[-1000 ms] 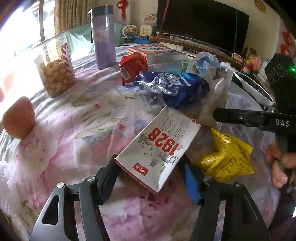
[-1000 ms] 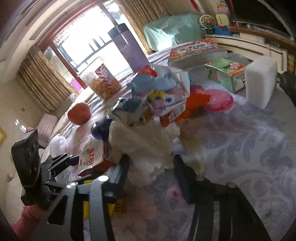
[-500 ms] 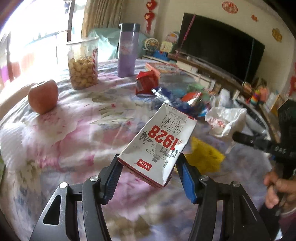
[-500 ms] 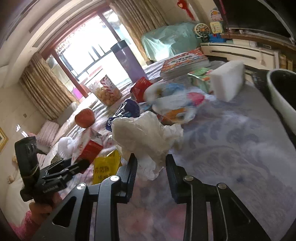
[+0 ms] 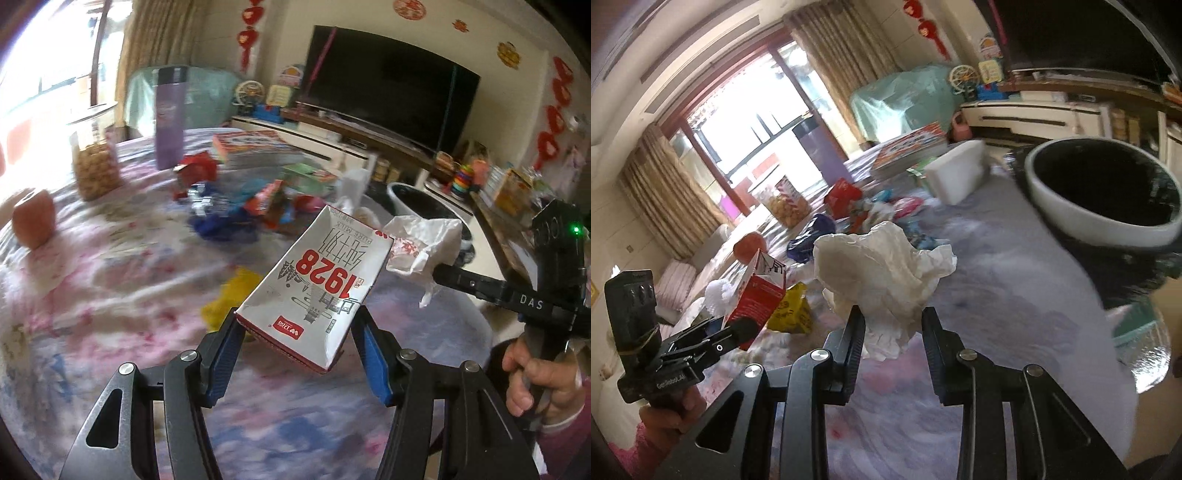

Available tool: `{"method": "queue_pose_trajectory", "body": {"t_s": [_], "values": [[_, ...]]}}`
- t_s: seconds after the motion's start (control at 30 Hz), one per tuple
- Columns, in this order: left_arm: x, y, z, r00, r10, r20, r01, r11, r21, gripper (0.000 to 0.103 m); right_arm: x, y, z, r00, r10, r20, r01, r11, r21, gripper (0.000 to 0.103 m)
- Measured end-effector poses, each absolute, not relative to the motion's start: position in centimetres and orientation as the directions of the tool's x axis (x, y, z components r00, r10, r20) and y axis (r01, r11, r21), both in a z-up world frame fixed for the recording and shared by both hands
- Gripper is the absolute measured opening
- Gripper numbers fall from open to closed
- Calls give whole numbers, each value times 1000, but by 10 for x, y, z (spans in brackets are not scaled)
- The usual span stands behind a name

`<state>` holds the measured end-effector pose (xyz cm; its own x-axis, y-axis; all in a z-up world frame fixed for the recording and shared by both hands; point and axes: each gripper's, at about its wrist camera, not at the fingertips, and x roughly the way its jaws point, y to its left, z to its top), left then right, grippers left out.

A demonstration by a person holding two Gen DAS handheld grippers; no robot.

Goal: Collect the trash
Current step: 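Carry tissue and carton over the bin and open both tools to drop them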

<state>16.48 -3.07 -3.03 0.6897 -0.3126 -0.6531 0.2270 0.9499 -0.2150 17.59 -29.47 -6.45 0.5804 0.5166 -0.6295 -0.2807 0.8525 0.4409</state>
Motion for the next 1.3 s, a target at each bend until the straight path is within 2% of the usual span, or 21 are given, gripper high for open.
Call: {"method": "queue_pose_trajectory", "body": {"t_s": [0.7,1.3], "values": [[193,-129,-34,635,-350,-689,302,933,-195,58,167,-381,-56,663,439,-606,-169,877,450,32],[273,-198,-30,615,-380,-691,360,915,-183,58,193,-437,-34,732,299,-612,-56,922,384,32]]}}
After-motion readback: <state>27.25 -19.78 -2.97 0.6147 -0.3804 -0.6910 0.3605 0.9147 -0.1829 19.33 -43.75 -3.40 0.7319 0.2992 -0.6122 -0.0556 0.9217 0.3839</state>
